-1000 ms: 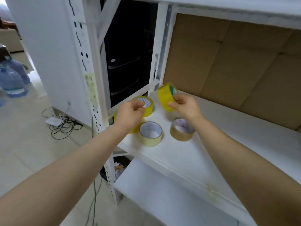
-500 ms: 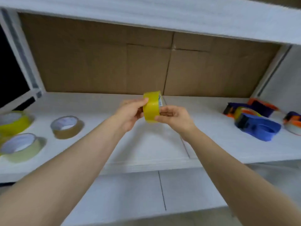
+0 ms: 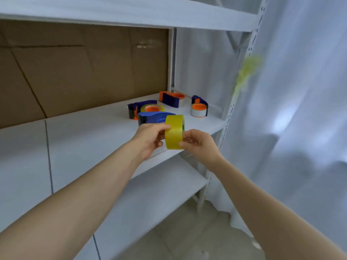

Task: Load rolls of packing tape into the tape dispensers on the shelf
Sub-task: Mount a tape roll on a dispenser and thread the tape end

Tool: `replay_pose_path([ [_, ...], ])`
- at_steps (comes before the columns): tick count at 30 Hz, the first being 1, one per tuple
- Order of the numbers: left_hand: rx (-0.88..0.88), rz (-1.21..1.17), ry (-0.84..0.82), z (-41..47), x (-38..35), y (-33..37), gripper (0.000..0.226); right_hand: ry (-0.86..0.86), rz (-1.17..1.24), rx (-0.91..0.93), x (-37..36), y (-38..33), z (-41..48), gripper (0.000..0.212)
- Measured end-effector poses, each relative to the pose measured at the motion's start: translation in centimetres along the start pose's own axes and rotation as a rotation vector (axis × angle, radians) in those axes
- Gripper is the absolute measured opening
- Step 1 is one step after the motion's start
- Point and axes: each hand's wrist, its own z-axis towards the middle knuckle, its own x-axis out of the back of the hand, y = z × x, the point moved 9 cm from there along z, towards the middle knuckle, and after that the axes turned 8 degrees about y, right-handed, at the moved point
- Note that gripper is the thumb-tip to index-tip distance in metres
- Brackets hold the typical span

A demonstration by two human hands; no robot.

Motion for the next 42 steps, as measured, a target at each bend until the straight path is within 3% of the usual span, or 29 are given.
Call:
replay_pose_path([
  [6, 0.011, -0.001, -0.084, 4.6, -9.3, -0.1, 0.007, 0.099, 0.018, -0.044, 7.3, 4.0, 4.3, 0.017],
  [12, -0.128, 0.057, -0.145, 10.4, -14.2, 1.5, 0.011, 0.132, 0.277, -0.157, 10.6, 6.9, 12.7, 0.031],
  [16, -0.143, 0.001, -0.054, 14.3, -15.2, 2.5, 0.012, 0.053, 0.202, -0.048, 10.6, 6.4, 17.3, 0.017],
  [24, -0.106, -0.022, 0.119, 18.9, -15.3, 3.2, 0.010, -0.066, -0.021, 0.173, 9.4, 7.6, 22.8, 0.018],
  [26, -0.117, -0.031, 0.155, 19.4, -14.8, 3.2, 0.008, -0.138, 0.025, 0.144, 8.5, 8.1, 23.9, 0.018],
  [31, -0.164, 0.003, 0.265, 19.3, -14.3, 2.6, 0.012, -0.288, 0.453, -0.146, 7.7, 8.6, 26.2, 0.007],
  [38, -0.190, -0.029, 0.433, 18.7, -13.0, 3.0, 0.019, -0.380, 0.352, 0.066, 6.3, 7.3, 27.6, 0.017],
  [42, -0.167, -0.073, 0.521, 18.4, -11.0, 2.4, 0.008, -0.435, 0.180, 0.224, 4.5, 7.4, 26.8, 0.021],
])
